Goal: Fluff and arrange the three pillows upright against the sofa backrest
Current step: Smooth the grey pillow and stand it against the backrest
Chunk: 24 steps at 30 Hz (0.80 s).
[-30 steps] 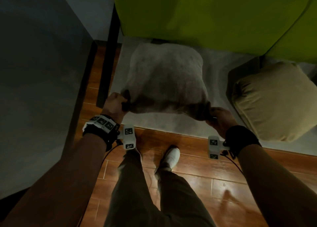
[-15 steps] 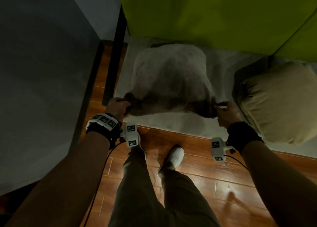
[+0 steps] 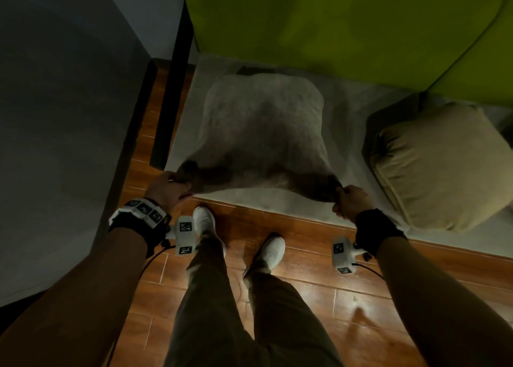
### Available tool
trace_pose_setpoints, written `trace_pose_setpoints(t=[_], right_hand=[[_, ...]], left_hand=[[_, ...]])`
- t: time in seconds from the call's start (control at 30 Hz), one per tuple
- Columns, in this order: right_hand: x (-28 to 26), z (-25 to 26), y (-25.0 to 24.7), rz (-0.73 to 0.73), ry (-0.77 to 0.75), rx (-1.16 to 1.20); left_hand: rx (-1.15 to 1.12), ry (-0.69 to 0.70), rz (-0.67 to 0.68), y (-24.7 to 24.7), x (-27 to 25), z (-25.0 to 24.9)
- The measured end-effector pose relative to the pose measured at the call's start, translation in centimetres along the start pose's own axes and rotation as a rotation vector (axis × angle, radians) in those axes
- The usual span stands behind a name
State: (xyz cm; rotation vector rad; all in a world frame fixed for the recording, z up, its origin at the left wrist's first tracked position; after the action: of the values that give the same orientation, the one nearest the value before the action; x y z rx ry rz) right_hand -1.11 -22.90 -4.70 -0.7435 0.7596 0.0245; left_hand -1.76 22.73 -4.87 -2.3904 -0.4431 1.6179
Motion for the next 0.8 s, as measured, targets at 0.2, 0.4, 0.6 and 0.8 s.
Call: trace_pose_setpoints(t=[0.2, 0.4, 0.6, 0.8], right_hand=[[-0.4, -1.7, 2.0, 0.074, -0.060, -0.009], [-0.6, -1.6, 2.5, 0.074, -0.043, -0.038], [-1.3, 0.7, 3.6, 0.134, -0.101, 0.110], [1.3, 3.4, 4.0, 0.047, -0.150, -0.224]], left_hand=[[0.382, 0.088, -0.181, -0.6, 2.3, 0.5], [0.231, 0.058, -0.246, -0.1, 1.5, 1.2], [-0.116, -0.030, -0.025, 1.4, 1.1, 0.3], [0.111, -0.013, -0.052, 2.1, 0.9, -0.1]])
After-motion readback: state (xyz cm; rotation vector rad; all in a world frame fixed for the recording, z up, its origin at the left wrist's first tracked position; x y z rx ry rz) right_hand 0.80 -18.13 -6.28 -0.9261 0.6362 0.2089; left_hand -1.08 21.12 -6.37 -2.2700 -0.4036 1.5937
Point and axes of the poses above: each hand's wrist, its own x-axis towards the middle knuckle, its own y-axis out of the palm, z = x × y, the point moved 3 cm from there along x, towards the middle knuckle, and after that the axes turned 8 degrees about -y, right-handed, at the moved point
